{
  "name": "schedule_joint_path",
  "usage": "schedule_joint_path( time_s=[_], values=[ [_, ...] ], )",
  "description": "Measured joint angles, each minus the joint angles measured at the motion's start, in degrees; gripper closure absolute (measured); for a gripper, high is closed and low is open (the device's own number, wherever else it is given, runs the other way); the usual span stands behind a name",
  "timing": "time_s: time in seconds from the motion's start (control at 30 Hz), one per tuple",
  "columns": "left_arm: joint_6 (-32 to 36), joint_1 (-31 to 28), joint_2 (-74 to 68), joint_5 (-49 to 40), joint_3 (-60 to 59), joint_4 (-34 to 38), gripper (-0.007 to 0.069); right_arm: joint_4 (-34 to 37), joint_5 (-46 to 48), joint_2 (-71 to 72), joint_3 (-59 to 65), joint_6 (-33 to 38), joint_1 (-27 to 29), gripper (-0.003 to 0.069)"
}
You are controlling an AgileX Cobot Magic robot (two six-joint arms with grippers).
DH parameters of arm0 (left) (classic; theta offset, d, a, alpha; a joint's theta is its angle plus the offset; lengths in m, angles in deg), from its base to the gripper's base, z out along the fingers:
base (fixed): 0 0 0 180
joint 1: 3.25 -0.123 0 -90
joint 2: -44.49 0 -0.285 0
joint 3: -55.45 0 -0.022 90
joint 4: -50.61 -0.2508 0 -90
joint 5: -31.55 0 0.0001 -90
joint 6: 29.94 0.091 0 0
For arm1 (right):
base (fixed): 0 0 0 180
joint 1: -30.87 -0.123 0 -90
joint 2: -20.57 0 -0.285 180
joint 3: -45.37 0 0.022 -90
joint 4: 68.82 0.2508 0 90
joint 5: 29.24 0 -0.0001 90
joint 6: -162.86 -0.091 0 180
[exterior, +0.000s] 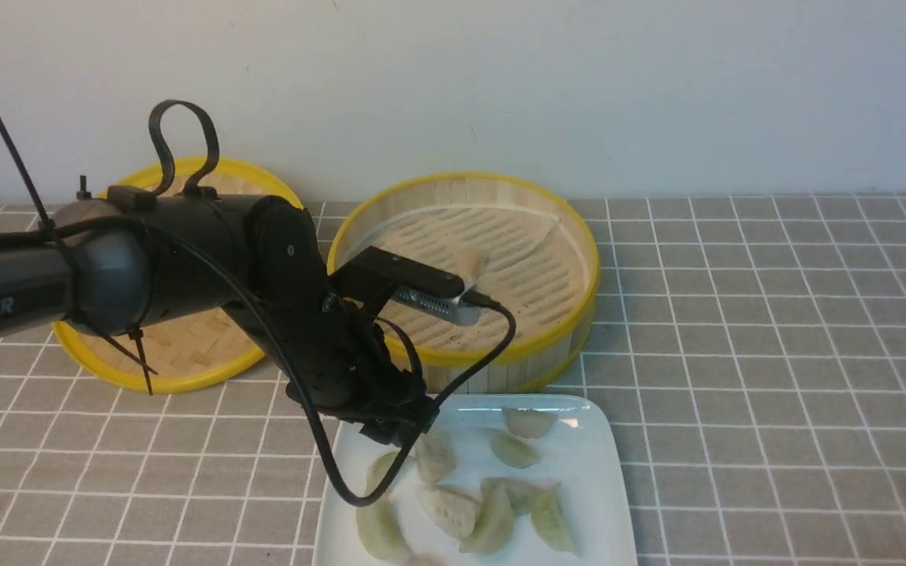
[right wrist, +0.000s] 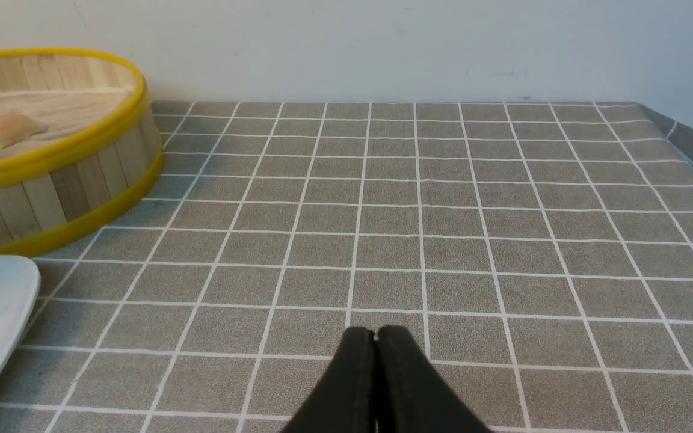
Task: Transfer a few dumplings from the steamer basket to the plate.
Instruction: Use the left arm to grab a dumpling from the steamer
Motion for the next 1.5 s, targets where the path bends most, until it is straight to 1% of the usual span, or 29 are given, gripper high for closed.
schedule_joint_path(
  time_s=[0.1, 0.2, 0.23, 0.27, 0.37, 0.5, 0.6, 0.83, 0.93, 1.03, 1.1, 1.2, 1.23, 1.3, 1.5],
  values=[
    [-3.02, -0.48, -0.18, 0.22, 6.02, 0.12, 0.0165, 0.00, 0.00, 0.00, 0.00, 0.00, 0.00, 0.0673],
    [-5.69, -1.55, -2.22, 2.57, 15.92, -0.04, 0.0190, 0.00, 0.00, 0.00, 0.00, 0.00, 0.00, 0.0673],
    [-5.69, -1.55, -2.22, 2.57, 15.92, -0.04, 0.0190, 0.00, 0.00, 0.00, 0.00, 0.00, 0.00, 0.0673],
    [-6.14, -1.99, -4.61, 3.16, 21.53, -0.16, 0.0201, 0.00, 0.00, 0.00, 0.00, 0.00, 0.00, 0.0673],
    [-6.39, -2.34, -11.94, 2.72, 32.75, -0.26, 0.0209, 0.00, 0.00, 0.00, 0.00, 0.00, 0.00, 0.0673],
    [-6.39, -2.34, -21.12, 0.82, 41.72, -0.86, 0.0209, 0.00, 0.00, 0.00, 0.00, 0.00, 0.00, 0.0673],
    [-6.39, -2.34, -27.03, -0.01, 46.29, -1.82, 0.0209, 0.00, 0.00, 0.00, 0.00, 0.00, 0.00, 0.0673],
    [-6.39, -2.34, -34.10, -0.16, 48.96, -3.23, 0.0209, 0.00, 0.00, 0.00, 0.00, 0.00, 0.00, 0.0673],
    [-6.39, -2.34, -34.71, 0.11, 49.46, -3.78, 0.0209, 0.00, 0.00, 0.00, 0.00, 0.00, 0.00, 0.0673],
    [-6.39, -2.34, -35.13, 0.18, 49.81, -4.24, 0.0240, 0.00, 0.00, 0.00, 0.00, 0.00, 0.00, 0.0673],
    [-6.32, -2.34, -35.12, 0.18, 49.81, -4.66, 0.0341, 0.00, 0.00, 0.00, 0.00, 0.00, 0.00, 0.0673],
    [-6.13, -2.34, -35.12, -0.10, 49.81, -4.83, 0.0463, 0.00, 0.00, 0.00, 0.00, 0.00, 0.00, 0.0673],
    [-6.08, -2.34, -35.05, -0.41, 49.83, -4.83, 0.0464, 0.00, 0.00, 0.00, 0.00, 0.00, 0.00, 0.0673],
    [-5.92, -2.34, -34.36, -2.66, 49.83, -4.78, 0.0460, 0.00, 0.00, 0.00, 0.00, 0.00, 0.00, 0.0673],
    [-5.47, -2.34, -26.39, -17.71, 49.45, -4.78, 0.0460, 0.00, 0.00, 0.00, 0.00, 0.00, 0.00, 0.0673]
  ],
)
